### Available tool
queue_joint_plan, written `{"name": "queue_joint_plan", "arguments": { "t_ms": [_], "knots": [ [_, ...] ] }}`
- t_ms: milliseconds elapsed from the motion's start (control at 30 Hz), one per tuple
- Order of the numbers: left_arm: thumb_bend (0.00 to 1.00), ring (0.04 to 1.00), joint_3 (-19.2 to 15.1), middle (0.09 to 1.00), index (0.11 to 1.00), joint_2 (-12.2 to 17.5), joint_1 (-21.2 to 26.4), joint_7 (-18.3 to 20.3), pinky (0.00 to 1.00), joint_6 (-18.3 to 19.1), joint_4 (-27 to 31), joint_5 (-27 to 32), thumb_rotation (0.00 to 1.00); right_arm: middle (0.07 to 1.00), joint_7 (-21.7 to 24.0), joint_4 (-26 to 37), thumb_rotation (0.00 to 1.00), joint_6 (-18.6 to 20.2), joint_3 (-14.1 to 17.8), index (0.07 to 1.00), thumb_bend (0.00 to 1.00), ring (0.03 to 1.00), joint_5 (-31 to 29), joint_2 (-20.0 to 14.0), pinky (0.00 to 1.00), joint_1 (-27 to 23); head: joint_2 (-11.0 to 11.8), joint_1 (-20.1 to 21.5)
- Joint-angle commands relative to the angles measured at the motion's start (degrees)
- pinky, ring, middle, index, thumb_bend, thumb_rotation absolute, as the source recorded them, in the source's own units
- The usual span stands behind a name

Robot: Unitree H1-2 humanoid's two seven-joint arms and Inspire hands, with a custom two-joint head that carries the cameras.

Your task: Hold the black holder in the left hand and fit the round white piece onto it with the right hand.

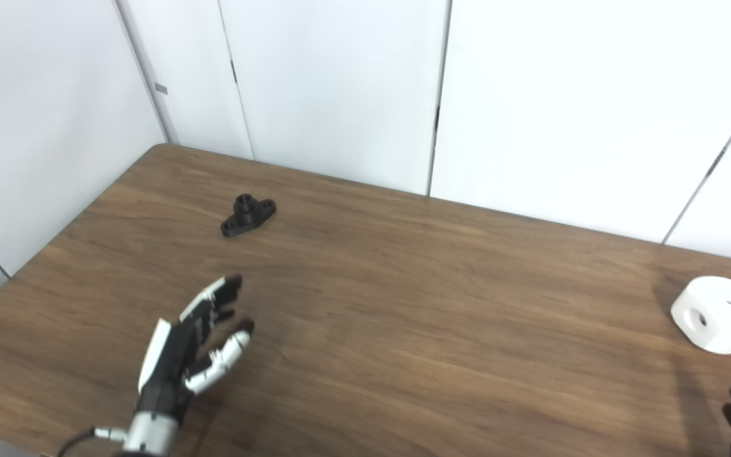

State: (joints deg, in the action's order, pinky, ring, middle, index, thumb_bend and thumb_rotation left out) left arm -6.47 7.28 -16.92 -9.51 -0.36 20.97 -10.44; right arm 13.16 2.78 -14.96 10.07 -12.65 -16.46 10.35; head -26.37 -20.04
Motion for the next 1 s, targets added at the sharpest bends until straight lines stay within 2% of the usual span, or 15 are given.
{"name": "queue_joint_plan", "arguments": {
  "t_ms": [0, 67, 200, 367, 633, 733, 867, 967],
  "knots": [
    [0.51, 0.874, -1.54, 0.883, 0.850, -0.19, 4.09, -1.55, 0.83, 1.06, 2.80, -3.20, 0.24, 1.000, 0.12, -5.84, 1.00, -0.70, -1.43, 1.000, 0.55, 1.000, 0.04, 2.17, 1.00, 2.46, -0.12, -0.04],
    [0.55, 0.881, -2.96, 0.883, 0.850, 0.26, 6.34, -2.22, 0.85, 3.72, 3.30, -4.77, 0.23, 1.000, -0.06, -5.50, 1.00, -0.23, -1.36, 1.000, 0.55, 1.000, -0.14, 2.42, 1.00, 2.51, -0.15, -0.04],
    [0.64, 0.909, -5.03, 0.885, 0.837, 0.99, 10.38, -2.60, 0.90, 9.83, 4.06, -9.49, 0.27, 1.000, -0.39, -4.55, 1.00, 0.82, -1.29, 1.000, 0.54, 1.000, -0.42, 2.78, 1.00, 2.72, -0.24, -0.06],
    [0.68, 0.925, -5.55, 0.907, 0.828, 3.31, 14.78, -1.93, 0.90, 15.60, 2.81, -16.32, 0.33, 1.000, -0.45, -3.81, 1.00, 1.31, -1.36, 1.000, 0.53, 1.000, -0.25, 2.99, 1.00, 2.99, -0.29, 0.05],
    [0.70, 0.941, -4.74, 0.908, 0.811, 7.14, 20.40, -1.11, 0.90, 21.00, -2.11, -22.73, 0.30, 1.000, -0.48, -3.54, 1.00, 1.28, -1.42, 1.000, 0.55, 1.000, 0.33, 2.99, 1.00, 3.38, -0.63, 0.16],
    [0.74, 0.944, -3.89, 0.907, 0.801, 9.20, 22.94, -0.07, 0.88, 23.92, -5.56, -24.99, 0.35, 1.000, -0.55, -2.93, 1.00, 1.78, -1.45, 1.000, 0.56, 1.000, 0.48, 2.99, 1.00, 3.62, -0.73, 0.17],
    [0.80, 0.955, -2.88, 0.912, 0.786, 11.21, 25.16, -0.11, 0.89, 24.97, -10.39, -25.97, 0.38, 1.000, -0.42, -2.67, 1.00, 2.08, -1.35, 1.000, 0.57, 1.000, 0.00, 3.08, 1.00, 3.73, -0.81, 0.26],
    [0.80, 0.953, -2.03, 0.909, 0.782, 12.38, 26.55, -0.59, 0.92, 25.07, -13.81, -27.07, 0.38, 1.000, -0.51, -2.55, 1.00, 2.34, -1.34, 1.000, 0.57, 1.000, 0.20, 3.02, 1.00, 3.79, -0.84, 0.19]
  ]
}}
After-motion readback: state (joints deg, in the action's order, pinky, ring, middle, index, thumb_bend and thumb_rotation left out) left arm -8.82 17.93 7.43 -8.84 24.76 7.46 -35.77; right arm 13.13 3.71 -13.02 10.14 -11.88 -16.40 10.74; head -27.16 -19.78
